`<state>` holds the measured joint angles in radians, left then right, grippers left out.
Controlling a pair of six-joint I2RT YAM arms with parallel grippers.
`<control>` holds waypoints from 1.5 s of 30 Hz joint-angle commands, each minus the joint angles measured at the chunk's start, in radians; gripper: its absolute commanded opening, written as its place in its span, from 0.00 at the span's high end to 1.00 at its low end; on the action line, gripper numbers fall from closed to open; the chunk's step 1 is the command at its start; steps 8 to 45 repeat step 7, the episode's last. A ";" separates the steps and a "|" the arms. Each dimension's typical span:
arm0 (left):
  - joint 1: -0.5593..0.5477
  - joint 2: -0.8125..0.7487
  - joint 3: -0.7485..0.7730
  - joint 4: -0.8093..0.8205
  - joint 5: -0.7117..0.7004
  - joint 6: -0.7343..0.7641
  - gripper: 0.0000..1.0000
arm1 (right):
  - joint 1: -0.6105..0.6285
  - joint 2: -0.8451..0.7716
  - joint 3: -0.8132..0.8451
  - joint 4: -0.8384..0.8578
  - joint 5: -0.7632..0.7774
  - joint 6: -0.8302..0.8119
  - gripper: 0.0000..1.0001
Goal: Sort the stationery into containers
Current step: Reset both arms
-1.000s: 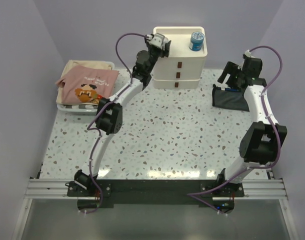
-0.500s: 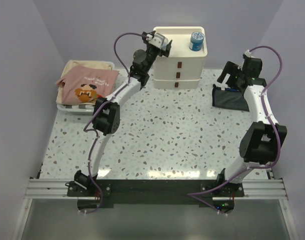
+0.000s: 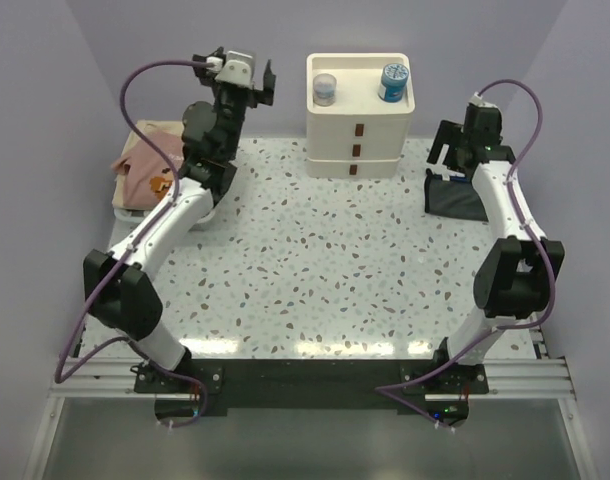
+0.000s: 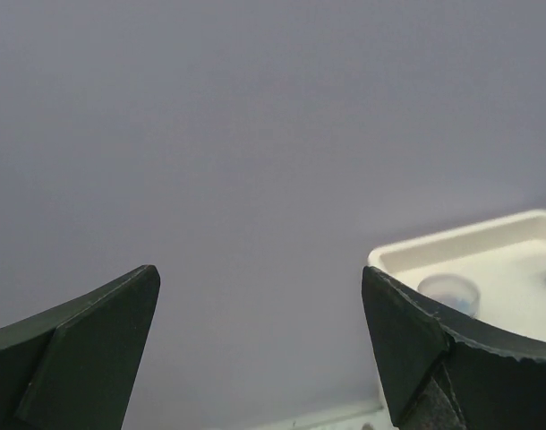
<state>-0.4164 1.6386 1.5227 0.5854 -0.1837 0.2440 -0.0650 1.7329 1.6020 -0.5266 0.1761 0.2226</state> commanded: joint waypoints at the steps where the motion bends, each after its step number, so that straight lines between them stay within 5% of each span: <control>1: 0.051 -0.035 -0.166 -0.236 -0.082 -0.046 0.00 | 0.028 -0.052 0.018 0.000 0.085 -0.017 0.01; 45: 0.051 -0.063 -0.222 -0.203 -0.071 -0.046 0.00 | 0.041 -0.137 -0.057 0.060 0.011 -0.074 0.01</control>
